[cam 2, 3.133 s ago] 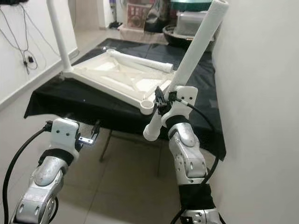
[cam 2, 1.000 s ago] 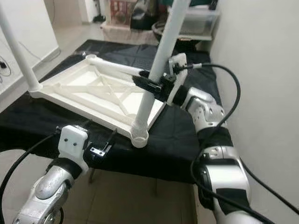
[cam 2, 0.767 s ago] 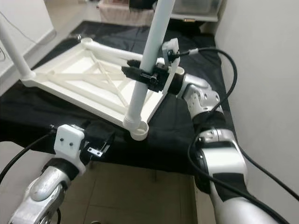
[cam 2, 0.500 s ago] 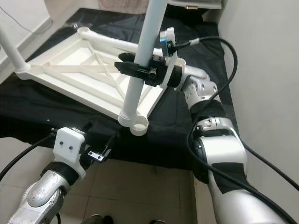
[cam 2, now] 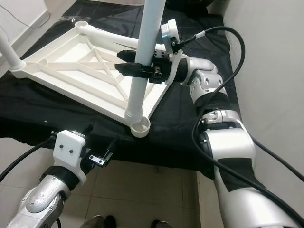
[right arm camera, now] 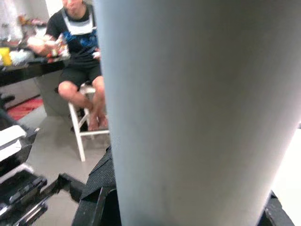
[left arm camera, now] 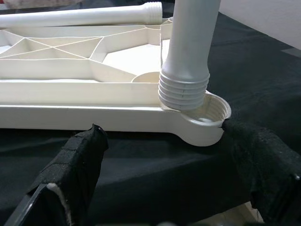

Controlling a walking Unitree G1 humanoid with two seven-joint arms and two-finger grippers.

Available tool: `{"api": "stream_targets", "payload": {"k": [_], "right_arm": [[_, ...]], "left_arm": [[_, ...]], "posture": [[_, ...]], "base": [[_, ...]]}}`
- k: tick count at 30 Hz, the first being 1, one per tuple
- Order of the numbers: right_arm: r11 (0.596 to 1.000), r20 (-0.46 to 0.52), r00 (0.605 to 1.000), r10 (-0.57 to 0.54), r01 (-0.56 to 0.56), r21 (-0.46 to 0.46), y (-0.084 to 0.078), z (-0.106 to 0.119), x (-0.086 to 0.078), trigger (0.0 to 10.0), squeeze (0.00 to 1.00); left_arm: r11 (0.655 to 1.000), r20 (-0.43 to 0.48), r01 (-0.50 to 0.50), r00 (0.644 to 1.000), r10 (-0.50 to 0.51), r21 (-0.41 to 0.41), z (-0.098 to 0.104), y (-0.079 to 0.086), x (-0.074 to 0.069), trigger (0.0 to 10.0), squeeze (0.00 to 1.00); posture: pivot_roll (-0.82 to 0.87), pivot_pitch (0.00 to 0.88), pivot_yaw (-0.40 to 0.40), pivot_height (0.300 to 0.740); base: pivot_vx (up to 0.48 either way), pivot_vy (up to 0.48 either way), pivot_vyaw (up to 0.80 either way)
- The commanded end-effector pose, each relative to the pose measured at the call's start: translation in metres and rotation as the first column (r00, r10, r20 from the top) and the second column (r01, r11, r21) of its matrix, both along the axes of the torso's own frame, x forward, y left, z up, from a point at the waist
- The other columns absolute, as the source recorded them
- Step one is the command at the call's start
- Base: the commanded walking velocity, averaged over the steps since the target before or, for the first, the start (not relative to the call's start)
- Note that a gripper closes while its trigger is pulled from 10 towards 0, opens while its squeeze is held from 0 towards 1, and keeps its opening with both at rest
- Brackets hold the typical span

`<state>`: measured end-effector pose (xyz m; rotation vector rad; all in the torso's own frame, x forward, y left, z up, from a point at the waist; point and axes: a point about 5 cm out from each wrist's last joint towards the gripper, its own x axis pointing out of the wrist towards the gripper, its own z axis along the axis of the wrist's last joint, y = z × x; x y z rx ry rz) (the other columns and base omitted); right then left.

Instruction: Building children table

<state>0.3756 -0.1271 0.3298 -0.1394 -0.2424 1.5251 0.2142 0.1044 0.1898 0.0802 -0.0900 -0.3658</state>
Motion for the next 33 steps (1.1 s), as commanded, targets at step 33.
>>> {"api": "stream_targets", "payload": {"k": [33], "right_arm": [[0.959, -0.141, 0.988, 0.055, -0.092, -0.267, 0.005, -0.055, -0.003, 10.0, 0.0]], "left_arm": [[0.99, -0.056, 0.134, 0.99, -0.132, 0.032, -0.011, -0.015, -0.022, 10.0, 0.0]], "posture": [[0.17, 0.233, -0.045, 0.74]], "base": [[0.0, 0.0, 0.0]]}}
